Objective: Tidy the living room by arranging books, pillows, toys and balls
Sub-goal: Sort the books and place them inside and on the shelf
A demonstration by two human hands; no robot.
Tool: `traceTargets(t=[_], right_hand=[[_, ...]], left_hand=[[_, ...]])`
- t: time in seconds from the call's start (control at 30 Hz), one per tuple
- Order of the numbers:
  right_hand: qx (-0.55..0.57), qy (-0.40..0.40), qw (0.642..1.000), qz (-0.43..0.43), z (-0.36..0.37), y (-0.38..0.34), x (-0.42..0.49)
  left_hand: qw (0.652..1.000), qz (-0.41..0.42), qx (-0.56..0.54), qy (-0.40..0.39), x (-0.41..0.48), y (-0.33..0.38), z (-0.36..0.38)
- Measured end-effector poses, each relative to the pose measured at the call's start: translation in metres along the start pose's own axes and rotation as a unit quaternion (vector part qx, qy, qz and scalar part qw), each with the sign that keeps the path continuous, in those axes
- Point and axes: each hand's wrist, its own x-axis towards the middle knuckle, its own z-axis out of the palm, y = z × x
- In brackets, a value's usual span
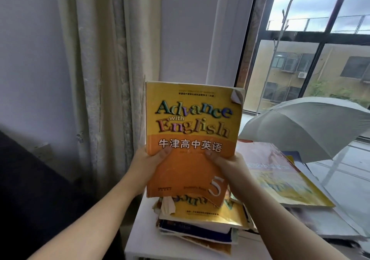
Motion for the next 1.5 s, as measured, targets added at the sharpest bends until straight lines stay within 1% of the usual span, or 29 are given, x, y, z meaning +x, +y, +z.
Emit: traceTargets(t=[0.13, 0.2, 0.33, 0.43, 0.53, 0.63, 0.73, 0.8, 0.93, 1.03, 1.1, 1.2, 1.27, 1.3, 1.37, 1.4, 1.43, 1.5], right_hand=[[-0.076, 0.042, 0.996, -0.017, 0.003, -0.008, -0.011], [-0.106, 0.044, 0.993, -0.026, 0.003, -0.014, -0.027], [-0.103, 0.033, 0.994, -0.030, 0.001, -0.027, -0.071], [-0.097, 0.014, 0.993, -0.061, -0.002, -0.039, -0.104], [-0.091, -0.003, 0.992, -0.091, -0.008, -0.048, -0.148], [-0.086, -0.012, 0.993, -0.079, -0.018, -0.046, -0.187], [-0.117, -0.010, 0.990, -0.084, -0.028, -0.040, -0.216], [-0.135, -0.007, 0.987, -0.086, -0.034, -0.032, -0.231], [-0.174, -0.009, 0.983, -0.062, -0.046, -0.009, -0.249], [-0.213, -0.004, 0.976, -0.044, -0.054, 0.017, -0.255], [-0.229, -0.003, 0.973, -0.026, -0.058, 0.036, -0.257], [-0.240, -0.016, 0.970, 0.015, -0.063, 0.064, -0.256], [-0.273, -0.024, 0.961, 0.040, -0.065, 0.084, -0.249], [-0.293, -0.027, 0.954, 0.051, -0.065, 0.092, -0.245], [-0.328, -0.038, 0.941, 0.072, -0.063, 0.109, -0.236], [-0.336, -0.043, 0.937, 0.084, -0.062, 0.118, -0.231], [-0.338, -0.044, 0.935, 0.100, -0.061, 0.126, -0.225], [-0.328, -0.055, 0.934, 0.133, -0.060, 0.141, -0.215]], left_hand=[[1.000, -0.004, 0.011, 0.023, -0.014, 0.007, 0.005], [0.999, -0.006, 0.024, 0.031, -0.030, 0.014, 0.008], [0.998, 0.003, 0.034, 0.044, -0.076, 0.030, 0.016], [0.999, -0.002, 0.029, 0.022, -0.109, 0.047, 0.021], [0.998, -0.007, 0.061, -0.001, -0.151, 0.064, 0.027], [0.995, -0.008, 0.096, -0.012, -0.186, 0.073, 0.033], [0.990, 0.009, 0.136, -0.019, -0.212, 0.078, 0.036], [0.990, 0.018, 0.142, -0.020, -0.225, 0.077, 0.037], [0.990, 0.012, 0.138, -0.014, -0.238, 0.068, 0.036], [0.984, -0.001, 0.175, -0.042, -0.241, 0.056, 0.031], [0.969, -0.039, 0.230, -0.087, -0.240, 0.049, 0.026], [0.934, -0.120, 0.299, -0.153, -0.235, 0.043, 0.017], [0.901, -0.147, 0.367, -0.175, -0.230, 0.033, 0.014], [0.868, -0.138, 0.439, -0.188, -0.229, 0.026, 0.014], [0.782, -0.090, 0.581, -0.205, -0.228, 0.004, 0.017], [0.759, -0.074, 0.616, -0.198, -0.228, -0.010, 0.017], [0.754, -0.068, 0.626, -0.184, -0.228, -0.022, 0.017], [0.769, -0.059, 0.618, -0.149, -0.224, -0.045, 0.012]])
